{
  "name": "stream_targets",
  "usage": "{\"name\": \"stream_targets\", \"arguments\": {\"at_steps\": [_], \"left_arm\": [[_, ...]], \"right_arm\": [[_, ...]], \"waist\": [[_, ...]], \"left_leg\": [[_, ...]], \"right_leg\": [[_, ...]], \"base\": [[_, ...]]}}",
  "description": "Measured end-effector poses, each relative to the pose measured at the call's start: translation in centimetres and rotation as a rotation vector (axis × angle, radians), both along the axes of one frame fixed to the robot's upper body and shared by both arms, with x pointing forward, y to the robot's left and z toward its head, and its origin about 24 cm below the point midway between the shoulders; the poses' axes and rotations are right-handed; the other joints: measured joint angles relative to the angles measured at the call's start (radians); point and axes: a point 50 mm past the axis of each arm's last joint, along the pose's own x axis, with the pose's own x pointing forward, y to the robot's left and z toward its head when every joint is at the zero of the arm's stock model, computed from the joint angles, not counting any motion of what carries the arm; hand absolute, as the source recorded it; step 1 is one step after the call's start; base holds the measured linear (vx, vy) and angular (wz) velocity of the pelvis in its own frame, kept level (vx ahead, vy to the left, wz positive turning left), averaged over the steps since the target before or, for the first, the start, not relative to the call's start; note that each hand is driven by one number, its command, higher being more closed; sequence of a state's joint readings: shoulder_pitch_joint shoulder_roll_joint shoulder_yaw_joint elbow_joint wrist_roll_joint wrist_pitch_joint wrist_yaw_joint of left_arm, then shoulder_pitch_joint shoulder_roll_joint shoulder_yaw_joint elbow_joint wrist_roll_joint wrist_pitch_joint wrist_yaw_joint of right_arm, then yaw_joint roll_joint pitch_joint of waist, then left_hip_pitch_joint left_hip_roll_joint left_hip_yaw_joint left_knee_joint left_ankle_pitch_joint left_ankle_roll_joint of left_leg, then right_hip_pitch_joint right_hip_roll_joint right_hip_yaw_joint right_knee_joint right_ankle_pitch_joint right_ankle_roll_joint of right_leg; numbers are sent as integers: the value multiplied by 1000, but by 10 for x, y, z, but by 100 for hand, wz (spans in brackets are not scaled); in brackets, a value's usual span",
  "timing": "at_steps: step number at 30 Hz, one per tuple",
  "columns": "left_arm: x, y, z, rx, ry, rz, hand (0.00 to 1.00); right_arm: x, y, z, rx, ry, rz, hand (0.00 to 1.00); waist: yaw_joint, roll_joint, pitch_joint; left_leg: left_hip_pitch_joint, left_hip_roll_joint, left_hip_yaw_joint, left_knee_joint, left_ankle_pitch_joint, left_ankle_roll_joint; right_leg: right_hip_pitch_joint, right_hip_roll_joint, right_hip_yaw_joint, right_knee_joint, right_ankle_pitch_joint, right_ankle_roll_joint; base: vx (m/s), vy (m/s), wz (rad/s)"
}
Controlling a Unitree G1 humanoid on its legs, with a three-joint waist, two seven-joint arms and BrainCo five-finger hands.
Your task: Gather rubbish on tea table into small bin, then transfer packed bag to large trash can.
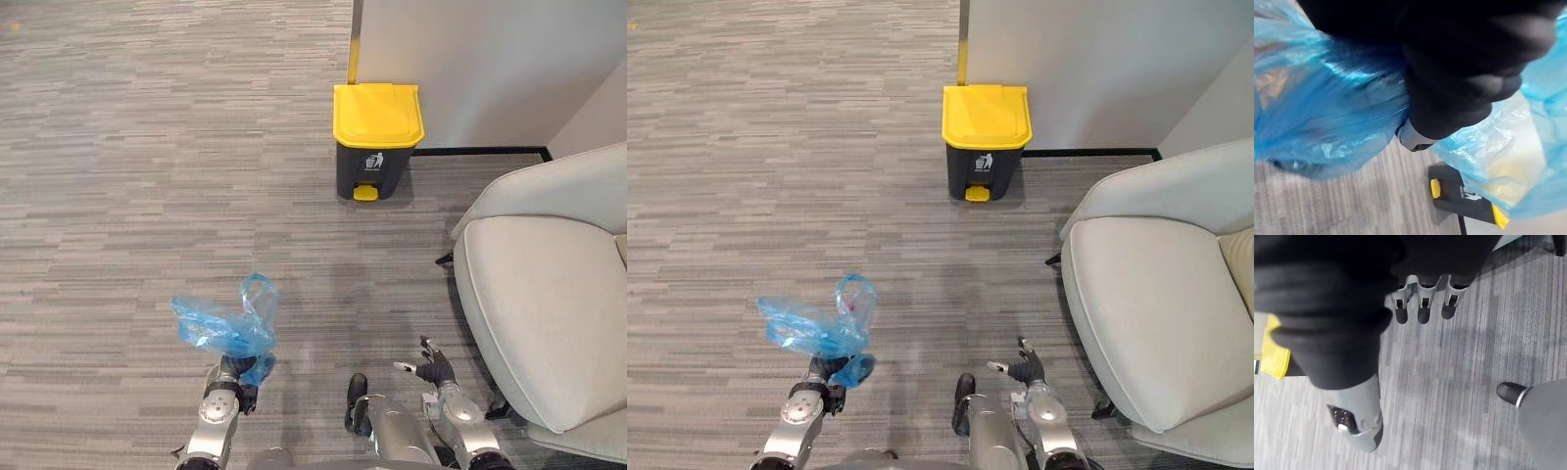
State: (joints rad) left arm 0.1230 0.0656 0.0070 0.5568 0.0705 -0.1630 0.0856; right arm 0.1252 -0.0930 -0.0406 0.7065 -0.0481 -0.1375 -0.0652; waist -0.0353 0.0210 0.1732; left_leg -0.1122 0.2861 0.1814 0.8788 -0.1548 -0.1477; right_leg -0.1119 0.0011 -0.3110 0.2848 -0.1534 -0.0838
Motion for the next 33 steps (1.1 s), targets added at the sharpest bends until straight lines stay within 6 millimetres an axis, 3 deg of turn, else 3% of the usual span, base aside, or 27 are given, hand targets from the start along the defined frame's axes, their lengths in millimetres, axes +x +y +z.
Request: {"name": "stream_targets", "arguments": {"at_steps": [1, 2, 5, 7, 8, 9, 10, 11, 13, 15, 16, 17, 18, 20, 22, 24, 26, 27, 28, 31, 33], "left_arm": [[-3, -2, -1, -7, 4, 3, 100], [-4, -3, -2, -11, 9, 5, 100], [-3, -4, 0, -15, -2, 4, 100], [-2, -4, 0, -16, -4, 5, 100], [-2, -4, 0, -16, -4, 5, 100], [-3, -5, 0, -21, -3, 8, 100], [-3, -7, 0, -25, -2, 9, 100], [-4, -6, -2, -22, 8, 11, 100], [-3, -5, -2, -19, 9, 10, 100], [-7, -7, -4, -22, 24, 7, 100], [-15, -7, -8, -13, 47, -9, 100], [-17, -8, -8, -7, 55, -26, 100], [-17, -6, -8, 0, 56, -29, 100], [-15, 5, -5, 22, 41, -11, 100], [-12, 6, -2, 27, 26, -7, 100], [-7, 4, 0, 22, 13, -7, 100], [-4, 8, 1, 33, 10, -4, 100], [-5, 11, -1, 46, 20, -6, 100], [-4, 11, -6, 38, 51, 5, 100], [-2, 3, -9, 15, 61, 0, 100], [3, -9, -8, -27, 52, -13, 100]], "right_arm": [[5, 3, 3, 6, -24, -2, 0], [9, 2, 7, 4, -47, -12, 0], [11, 2, 9, 14, -64, -54, 0], [14, -2, 11, 13, -78, -90, 0], [15, -2, 12, 12, -81, -93, 0], [19, -5, 14, 4, -94, -105, 0], [18, -7, 13, -6, -89, -110, 0], [17, -5, 9, 0, -64, -107, 0], [11, -2, 7, 5, -52, -110, 0], [10, 3, 6, 9, -45, -98, 0], [8, 7, 4, 9, -33, -78, 0], [4, 10, 2, 10, -21, -68, 0], [2, 11, 1, 12, -14, -66, 0], [6, 16, 2, 23, -21, -63, 0], [9, 15, 3, 19, -29, -62, 0], [12, 13, 4, 13, -35, -57, 0], [13, 12, 4, 8, -29, -54, 0], [9, 11, 1, 5, -12, -52, 0], [10, 3, -2, -24, 14, -42, 0], [15, -6, 1, -51, 11, -45, 0], [7, -7, -2, -52, 32, -51, 0]], "waist": [[4, 9, -4], [14, 2, -3], [51, -9, 1], [55, -18, 4], [55, -19, 4], [59, -15, 3], [62, -5, -4], [73, -25, -13], [78, -57, -29], [82, -64, -26], [72, -65, -27], [66, -65, -28], [58, -66, -29], [49, -63, -28], [47, -68, -29], [42, -50, -16], [34, -51, -15], [25, -71, -23], [27, -36, -18], [15, -18, -19], [1, -12, -13]], "left_leg": [[-54, 11, 3, 65, -13, 21], [-122, 11, 23, 92, -24, 38], [-192, -20, 52, -63, -46, 75], [-196, -88, 39, -336, -43, 76], [-196, -98, 34, -367, -39, 76], [-188, -135, 5, -537, -7, 48], [-173, -142, -9, -608, 78, 62], [-152, -160, 8, -611, 122, 111], [-148, -187, 50, -567, 38, 128], [-81, -206, 101, -553, -29, 148], [-14, -228, 123, -556, -67, 158], [17, -234, 130, -554, -84, 166], [34, -234, 134, -552, -95, 169], [92, -235, 134, -570, -130, 172], [136, -235, 132, -598, -137, 166], [192, -211, 122, -627, -139, 162], [238, -193, 109, -637, -145, 146], [256, -207, 94, -636, -156, 115], [279, -169, 67, -634, -174, 89], [269, -154, 24, -617, -93, 34], [225, -121, -24, -436, -29, 9]], "right_leg": [[14, 7, 12, -9, -3, -3], [28, 12, 30, -33, -4, -4], [76, 8, 68, -83, 2, -4], [97, -15, 103, -84, -10, 29], [99, -18, 110, -83, -12, 33], [110, -26, 148, -83, -26, 61], [111, -22, 176, -78, -42, 87], [114, -34, 221, -78, -60, 113], [115, -82, 252, -50, -85, 150], [68, -118, 291, 139, -109, 193], [-24, -153, 294, 397, -86, 259], [-72, -169, 290, 521, -75, 278], [-98, -177, 283, 581, -76, 272], [-196, -179, 221, 663, -101, 217], [-245, -177, 165, 648, -126, 180], [-285, -153, 85, 520, -136, 149], [-308, -111, 54, 270, -60, 110], [-292, -103, 57, 120, 84, 89], [-275, -69, 52, 134, 145, 18], [-265, -53, 44, 137, 79, 9], [-169, -45, 10, 98, 42, 12]], "base": [[176, -7, -37], [267, 17, -55], [255, 57, -42], [308, 140, -36], [394, 224, -55], [343, 222, -67], [368, 266, -99], [294, 225, -72], [374, 244, -59], [421, 272, -63], [422, 243, -30], [361, 169, -15], [390, 107, 3], [407, 42, 1], [394, -30, 7], [498, -108, 16], [487, -177, 22], [525, -169, 9], [496, -132, -10], [481, -161, -4], [430, -178, 39]]}}
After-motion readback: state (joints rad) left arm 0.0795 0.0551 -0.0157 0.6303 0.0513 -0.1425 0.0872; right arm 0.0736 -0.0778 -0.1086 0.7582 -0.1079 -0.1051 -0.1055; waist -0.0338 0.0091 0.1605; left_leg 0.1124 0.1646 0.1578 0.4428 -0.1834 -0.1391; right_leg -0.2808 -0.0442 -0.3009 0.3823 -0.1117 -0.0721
